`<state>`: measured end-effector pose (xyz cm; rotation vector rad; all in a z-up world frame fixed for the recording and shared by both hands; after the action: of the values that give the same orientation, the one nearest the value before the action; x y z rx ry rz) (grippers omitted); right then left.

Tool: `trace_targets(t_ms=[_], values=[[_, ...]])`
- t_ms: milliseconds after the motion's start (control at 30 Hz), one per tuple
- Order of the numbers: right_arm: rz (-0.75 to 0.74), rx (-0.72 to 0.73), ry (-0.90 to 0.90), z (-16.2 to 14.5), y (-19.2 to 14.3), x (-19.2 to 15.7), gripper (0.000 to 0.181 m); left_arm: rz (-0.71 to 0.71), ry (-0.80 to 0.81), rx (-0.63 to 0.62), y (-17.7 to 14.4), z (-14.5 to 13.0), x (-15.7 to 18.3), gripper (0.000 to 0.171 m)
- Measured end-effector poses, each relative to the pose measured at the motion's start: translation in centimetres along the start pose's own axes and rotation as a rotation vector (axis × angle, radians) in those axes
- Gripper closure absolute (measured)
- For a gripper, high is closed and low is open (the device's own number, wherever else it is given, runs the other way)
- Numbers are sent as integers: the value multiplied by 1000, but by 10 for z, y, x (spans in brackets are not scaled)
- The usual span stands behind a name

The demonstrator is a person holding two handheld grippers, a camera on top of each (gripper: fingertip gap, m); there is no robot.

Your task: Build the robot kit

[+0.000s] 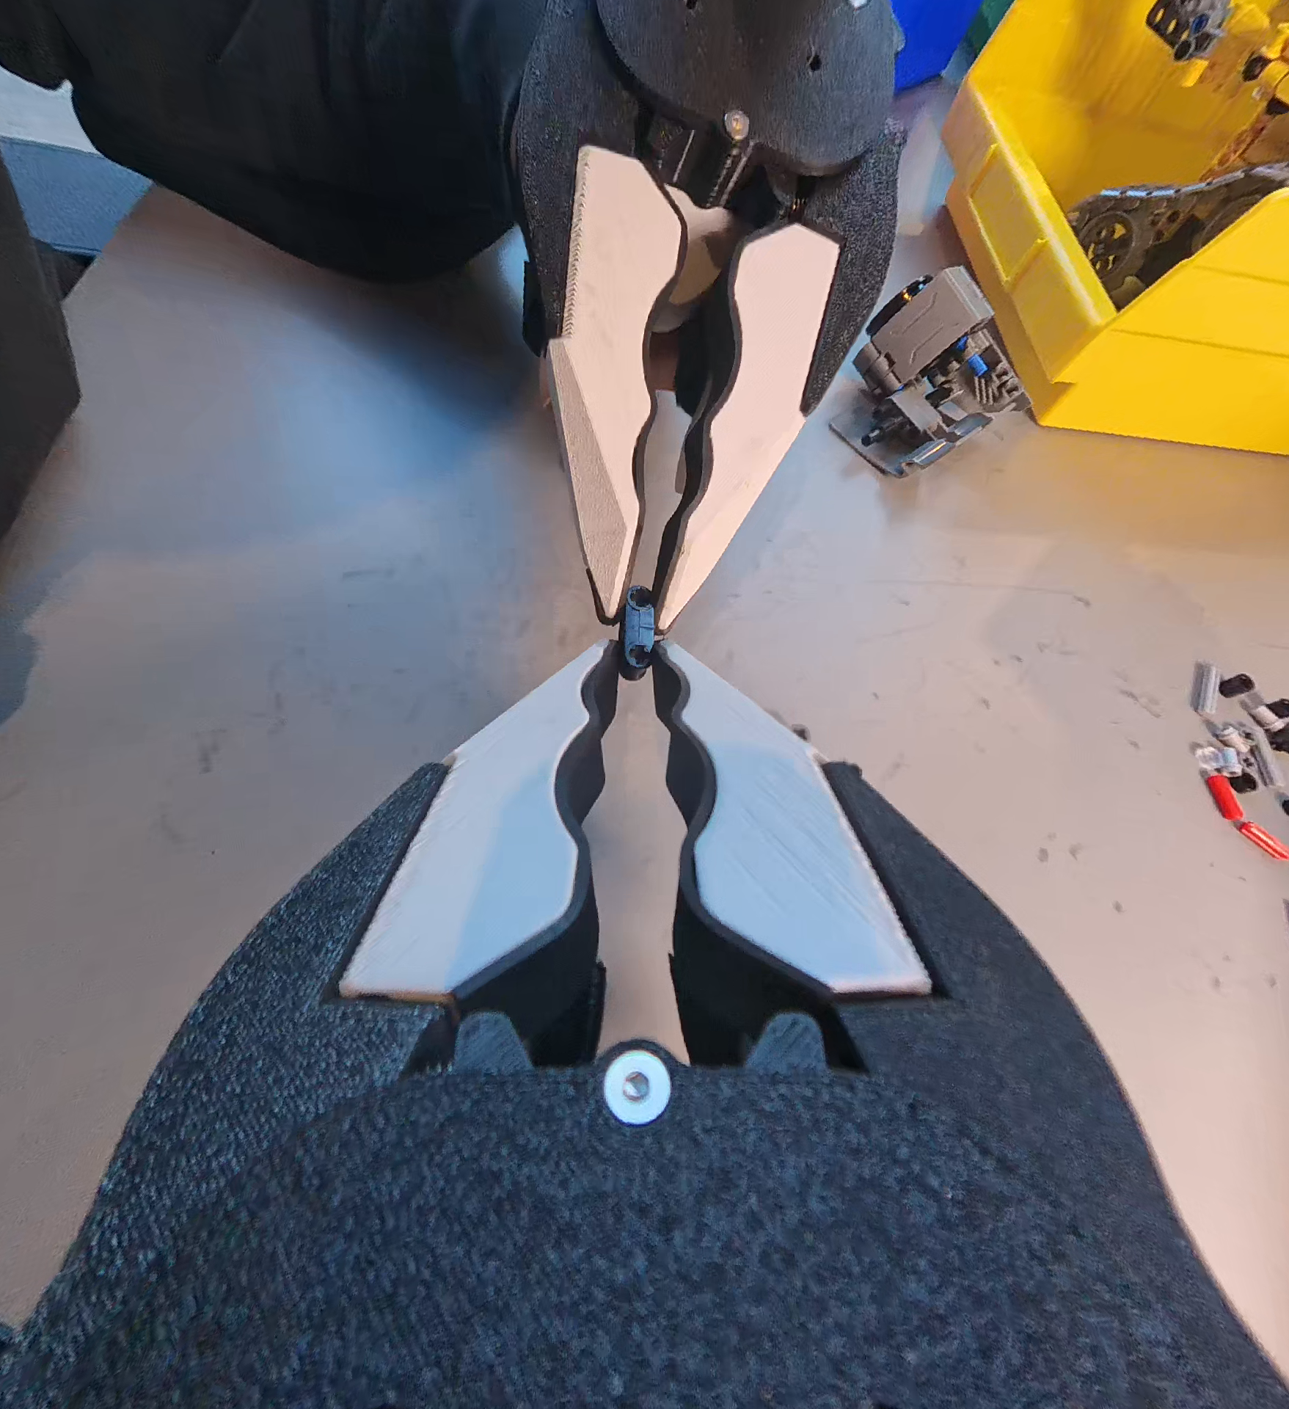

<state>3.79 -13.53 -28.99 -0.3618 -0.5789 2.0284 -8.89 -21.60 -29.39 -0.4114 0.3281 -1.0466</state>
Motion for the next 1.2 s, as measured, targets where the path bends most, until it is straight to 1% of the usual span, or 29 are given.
trace_targets(t_ms=[133,300,400,567,633,733,833,900,967,1100,1167,1200], values=[[-24,-62,9,-4,7,1,173,22,19,-79,5,-5,1,165],[-65,-174,-3,-11,19,-1,173,49,62,-222,14,-12,4,165],[-73,-199,-7,-12,22,-2,173,50,69,-266,17,-14,6,165],[-72,-189,12,-12,22,0,169,46,59,-262,17,-15,5,165],[-53,-181,30,-13,20,1,162,44,51,-259,17,-15,5,165],[-11,-108,95,-10,8,8,160,36,37,-250,17,-15,5,165],[-93,-36,154,-7,-10,30,160,25,33,-248,17,-15,5,161],[-169,-70,155,-9,-14,48,160,29,33,-254,16,-14,5,153],[-189,-115,149,-9,-11,59,160,29,29,-244,13,-14,4,151],[-170,-237,100,-10,2,66,162,67,-2,-185,3,-10,-3,150],[-156,-290,80,-12,7,67,166,106,-13,-168,-1,-11,-8,150],[-154,-301,72,-12,9,67,171,124,-15,-168,-2,-12,-10,150]])
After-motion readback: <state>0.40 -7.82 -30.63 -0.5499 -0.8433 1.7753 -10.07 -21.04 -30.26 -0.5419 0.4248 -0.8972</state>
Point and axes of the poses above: each gripper's, where its closed fingertips meet, y out along the fingers, z out of its top, x = y × z across the jaws, the point moved 9 cm from there along -y, back along the fingers, and after that the axes turned 13 degrees about y, right-handed, at the moved point
